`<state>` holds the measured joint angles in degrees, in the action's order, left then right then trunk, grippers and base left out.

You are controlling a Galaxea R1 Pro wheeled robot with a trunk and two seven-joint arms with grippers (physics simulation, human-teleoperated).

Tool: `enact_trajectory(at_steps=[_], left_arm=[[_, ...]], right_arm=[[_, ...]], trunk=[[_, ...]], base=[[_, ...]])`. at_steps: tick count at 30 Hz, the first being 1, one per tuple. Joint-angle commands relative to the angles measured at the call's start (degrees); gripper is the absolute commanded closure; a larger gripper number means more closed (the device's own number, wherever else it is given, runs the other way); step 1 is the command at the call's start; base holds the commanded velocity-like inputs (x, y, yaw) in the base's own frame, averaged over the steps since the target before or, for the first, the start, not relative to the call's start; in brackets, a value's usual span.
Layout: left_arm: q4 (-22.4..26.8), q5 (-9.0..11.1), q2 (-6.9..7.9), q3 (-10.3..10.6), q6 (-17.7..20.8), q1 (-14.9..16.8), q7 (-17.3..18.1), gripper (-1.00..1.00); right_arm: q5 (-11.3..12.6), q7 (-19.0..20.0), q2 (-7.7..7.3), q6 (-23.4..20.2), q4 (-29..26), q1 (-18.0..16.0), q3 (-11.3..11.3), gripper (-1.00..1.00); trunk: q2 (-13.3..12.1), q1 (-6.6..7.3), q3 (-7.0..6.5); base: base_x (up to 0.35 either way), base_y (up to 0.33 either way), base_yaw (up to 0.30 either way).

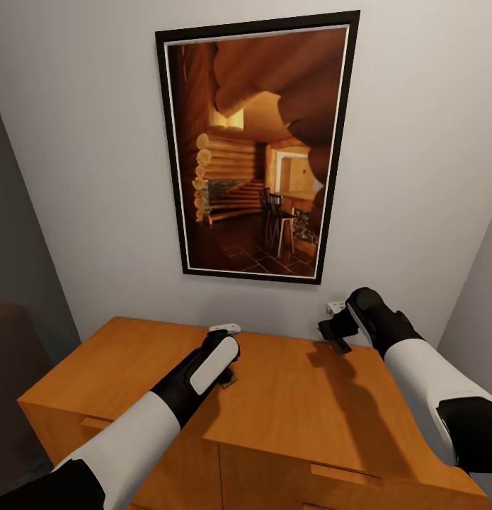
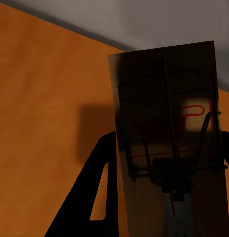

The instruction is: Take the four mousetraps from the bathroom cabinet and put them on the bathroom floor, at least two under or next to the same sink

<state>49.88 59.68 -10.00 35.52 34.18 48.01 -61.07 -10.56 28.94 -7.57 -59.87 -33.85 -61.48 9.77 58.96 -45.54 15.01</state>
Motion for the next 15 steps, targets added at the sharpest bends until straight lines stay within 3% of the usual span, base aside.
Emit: enact_trajectory(at_steps=[1, 6, 12, 15], left_arm=[[0.07, 0.26, 0.0, 0.1, 0.27, 0.07, -0.41, -1.0], [0.12, 0.26, 0.0, 0.16, 0.28, 0.07, -0.18, -1.0], [0.13, 0.53, 0.0, 0.17, 0.28, 0.07, -0.11, -1.0], [0.18, 1.6, 0.0, 0.21, 0.28, 0.07, -0.1, -1.0]], right_arm=[[-0.51, 0.59, -0.07, -0.13, -0.08, -0.05, 0.25, 1.0], [-0.51, 0.59, -0.08, -0.13, -0.08, -0.05, 0.3, 1.0], [-0.51, 0.6, -0.11, -0.13, -0.08, -0.05, 0.34, 1.0], [-0.51, 0.6, -0.13, -0.13, -0.08, -0.05, 0.34, 1.0]], trunk=[[0.06, -0.01, 0.08], [0.06, -0.01, 0.08], [2.47, -1.33, 1.16], [3.67, -1.98, 1.7]], base=[[0.0, 0.0, 0.0], [0.0, 0.0, 0.0], [0.0, 0.0, 0.0], [0.0, 0.0, 0.0]])
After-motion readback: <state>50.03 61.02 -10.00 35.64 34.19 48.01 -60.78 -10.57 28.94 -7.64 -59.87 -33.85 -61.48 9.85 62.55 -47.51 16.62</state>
